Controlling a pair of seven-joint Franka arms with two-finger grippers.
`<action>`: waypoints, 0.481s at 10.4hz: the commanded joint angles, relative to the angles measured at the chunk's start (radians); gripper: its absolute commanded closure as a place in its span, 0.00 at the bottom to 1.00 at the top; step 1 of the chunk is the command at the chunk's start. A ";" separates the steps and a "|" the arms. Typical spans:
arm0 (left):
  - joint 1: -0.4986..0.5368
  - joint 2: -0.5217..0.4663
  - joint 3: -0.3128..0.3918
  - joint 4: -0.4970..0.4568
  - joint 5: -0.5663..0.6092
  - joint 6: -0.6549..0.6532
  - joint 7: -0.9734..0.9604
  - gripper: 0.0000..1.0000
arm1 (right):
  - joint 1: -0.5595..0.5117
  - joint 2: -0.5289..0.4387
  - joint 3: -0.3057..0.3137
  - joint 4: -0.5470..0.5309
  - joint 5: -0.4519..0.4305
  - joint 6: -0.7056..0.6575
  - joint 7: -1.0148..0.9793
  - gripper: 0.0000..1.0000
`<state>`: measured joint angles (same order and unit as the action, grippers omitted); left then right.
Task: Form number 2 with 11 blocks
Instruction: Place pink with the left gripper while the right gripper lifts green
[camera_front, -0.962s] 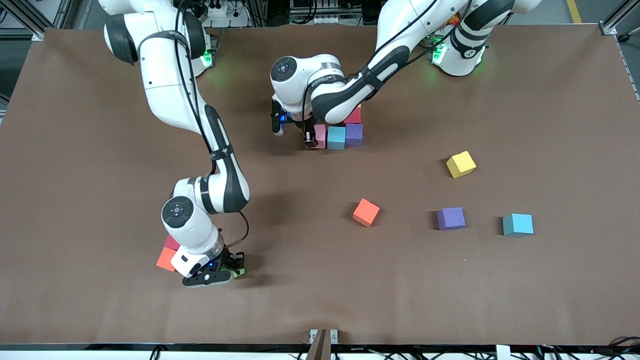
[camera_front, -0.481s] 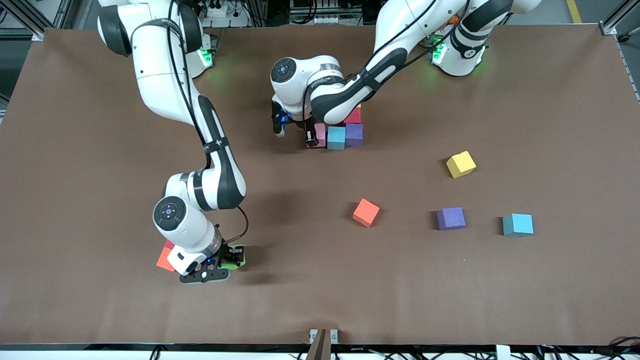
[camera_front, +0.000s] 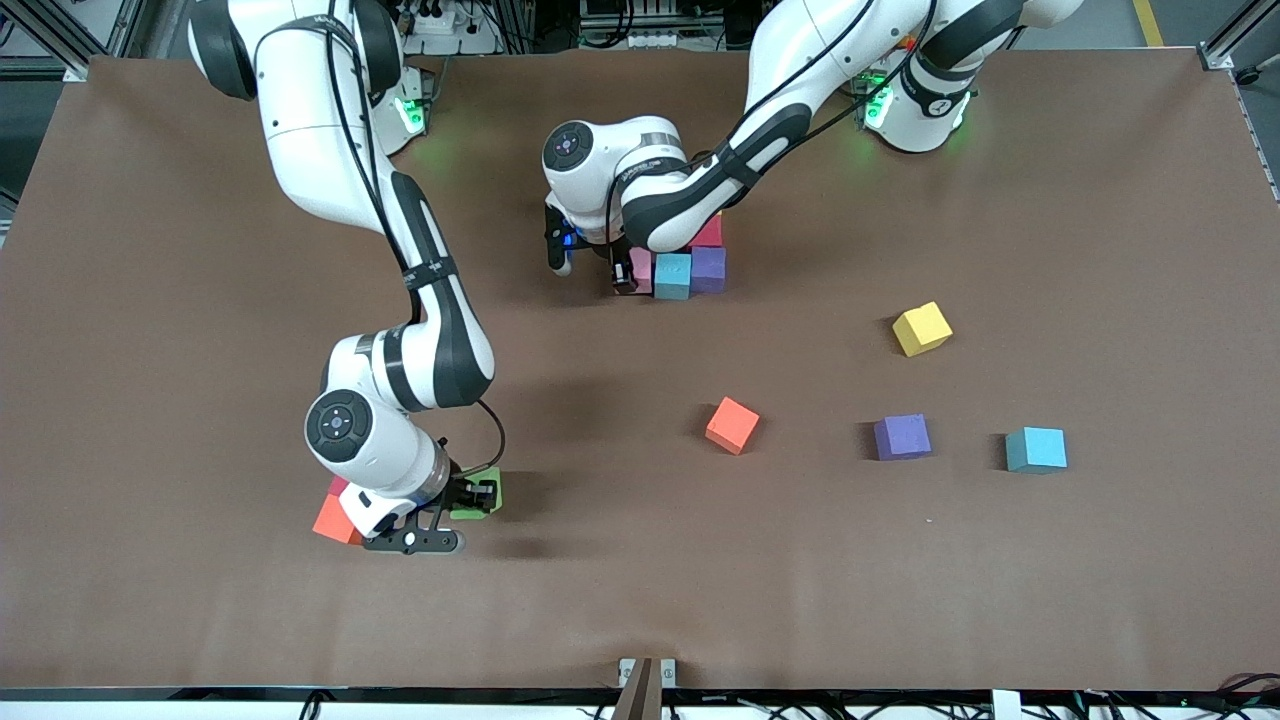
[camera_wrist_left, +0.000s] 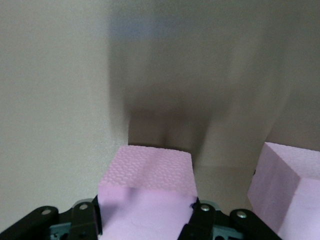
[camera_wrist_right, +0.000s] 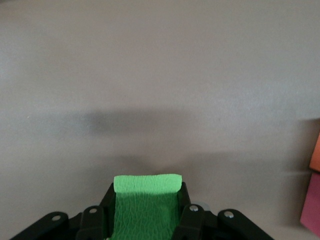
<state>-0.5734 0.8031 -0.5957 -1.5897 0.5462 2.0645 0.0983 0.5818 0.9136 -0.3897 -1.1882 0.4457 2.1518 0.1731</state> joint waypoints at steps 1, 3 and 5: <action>-0.002 0.011 0.000 0.005 0.024 0.012 -0.017 0.73 | -0.002 -0.044 0.009 -0.021 0.004 -0.056 0.042 0.82; -0.002 0.011 0.002 0.002 0.023 0.012 -0.017 0.71 | 0.000 -0.048 0.009 -0.021 0.004 -0.073 0.059 0.82; 0.001 0.011 0.002 -0.001 0.023 0.012 -0.018 0.71 | 0.001 -0.053 0.009 -0.031 0.002 -0.075 0.060 0.82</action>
<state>-0.5730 0.8129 -0.5946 -1.5897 0.5463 2.0687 0.0982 0.5819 0.8920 -0.3895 -1.1889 0.4457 2.0887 0.2148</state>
